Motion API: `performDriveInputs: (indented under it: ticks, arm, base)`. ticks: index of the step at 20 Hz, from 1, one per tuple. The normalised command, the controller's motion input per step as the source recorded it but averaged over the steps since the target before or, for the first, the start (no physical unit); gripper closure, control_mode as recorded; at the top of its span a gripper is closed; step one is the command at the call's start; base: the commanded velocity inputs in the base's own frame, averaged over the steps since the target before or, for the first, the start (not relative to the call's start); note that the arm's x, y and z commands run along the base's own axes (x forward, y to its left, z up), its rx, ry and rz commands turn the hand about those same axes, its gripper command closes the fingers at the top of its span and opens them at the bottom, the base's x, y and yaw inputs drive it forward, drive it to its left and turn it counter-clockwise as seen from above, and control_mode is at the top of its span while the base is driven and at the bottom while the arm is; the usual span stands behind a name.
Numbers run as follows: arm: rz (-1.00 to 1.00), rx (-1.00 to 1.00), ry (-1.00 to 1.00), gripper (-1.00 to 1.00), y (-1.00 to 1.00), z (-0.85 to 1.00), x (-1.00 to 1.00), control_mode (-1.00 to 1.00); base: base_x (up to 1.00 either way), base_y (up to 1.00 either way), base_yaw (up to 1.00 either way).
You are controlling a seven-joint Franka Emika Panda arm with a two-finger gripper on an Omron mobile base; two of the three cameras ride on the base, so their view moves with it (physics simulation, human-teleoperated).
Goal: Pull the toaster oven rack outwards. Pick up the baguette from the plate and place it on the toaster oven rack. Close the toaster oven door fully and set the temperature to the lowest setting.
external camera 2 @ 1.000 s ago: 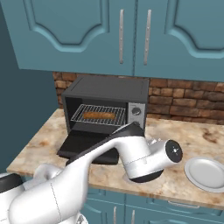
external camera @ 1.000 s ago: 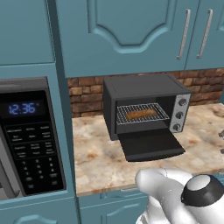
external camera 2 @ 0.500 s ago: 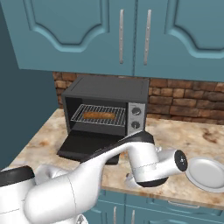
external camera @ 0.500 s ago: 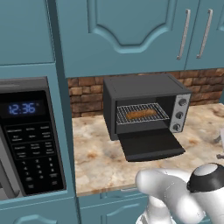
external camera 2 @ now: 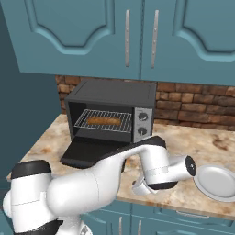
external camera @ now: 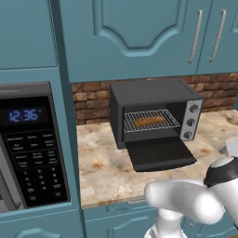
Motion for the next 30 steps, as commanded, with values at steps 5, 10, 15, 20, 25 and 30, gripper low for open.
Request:
performDriveInputs:
  ticks: [5, 10, 15, 20, 25, 30]
  arm:
    - [0.05, 0.05, 0.08, -1.0, 0.05, -0.26, 0.25, -1.0]
    - [0.03, 0.04, 0.05, -1.0, 0.15, -0.19, 0.23, -1.0]
    - [0.02, 0.04, 0.0, -1.0, 0.15, -0.15, 0.17, -1.0]
    - [0.02, 0.04, 0.0, -1.0, 0.13, -0.13, 0.16, -1.0]
    - [0.01, 0.02, 0.02, -1.0, 0.2, -0.14, 0.18, -1.0]
    - [0.01, 0.02, 0.02, -1.0, 0.17, -0.14, 0.17, -1.0]
  base:
    - [0.0, 0.0, 0.0]
    - [0.0, 0.0, 0.0]
    - [0.0, 0.0, 0.0]
    - [0.0, 0.0, 0.0]
    - [0.0, 0.0, 0.0]
    - [0.0, 0.0, 0.0]
